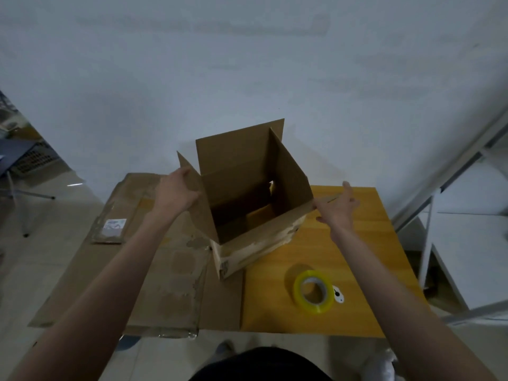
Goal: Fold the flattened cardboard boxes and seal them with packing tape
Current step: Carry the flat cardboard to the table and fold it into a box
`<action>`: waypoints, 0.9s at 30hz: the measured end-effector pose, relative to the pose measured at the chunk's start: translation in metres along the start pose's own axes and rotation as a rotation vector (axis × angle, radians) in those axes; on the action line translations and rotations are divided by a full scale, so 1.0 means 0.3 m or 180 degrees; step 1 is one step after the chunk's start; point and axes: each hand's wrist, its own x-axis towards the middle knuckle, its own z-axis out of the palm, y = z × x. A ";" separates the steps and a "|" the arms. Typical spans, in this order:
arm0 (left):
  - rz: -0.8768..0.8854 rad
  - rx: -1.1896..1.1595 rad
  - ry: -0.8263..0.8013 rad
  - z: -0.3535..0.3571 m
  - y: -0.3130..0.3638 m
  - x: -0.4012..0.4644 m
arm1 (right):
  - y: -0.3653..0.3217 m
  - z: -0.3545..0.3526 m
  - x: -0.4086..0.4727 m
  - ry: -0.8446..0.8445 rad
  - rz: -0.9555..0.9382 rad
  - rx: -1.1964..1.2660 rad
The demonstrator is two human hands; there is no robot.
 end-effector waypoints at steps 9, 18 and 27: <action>0.0255 -0.0100 -0.0135 -0.044 -0.006 0.158 | -0.058 -0.004 0.046 -0.0142 -0.0010 -0.0286; 0.0564 0.0077 -0.0331 -0.043 -0.005 0.290 | -0.084 0.008 0.039 -0.0842 -0.0145 -0.2071; 0.0748 -0.0047 -0.0657 -0.022 -0.038 0.325 | -0.168 0.100 0.082 -0.1917 -0.0613 -0.2553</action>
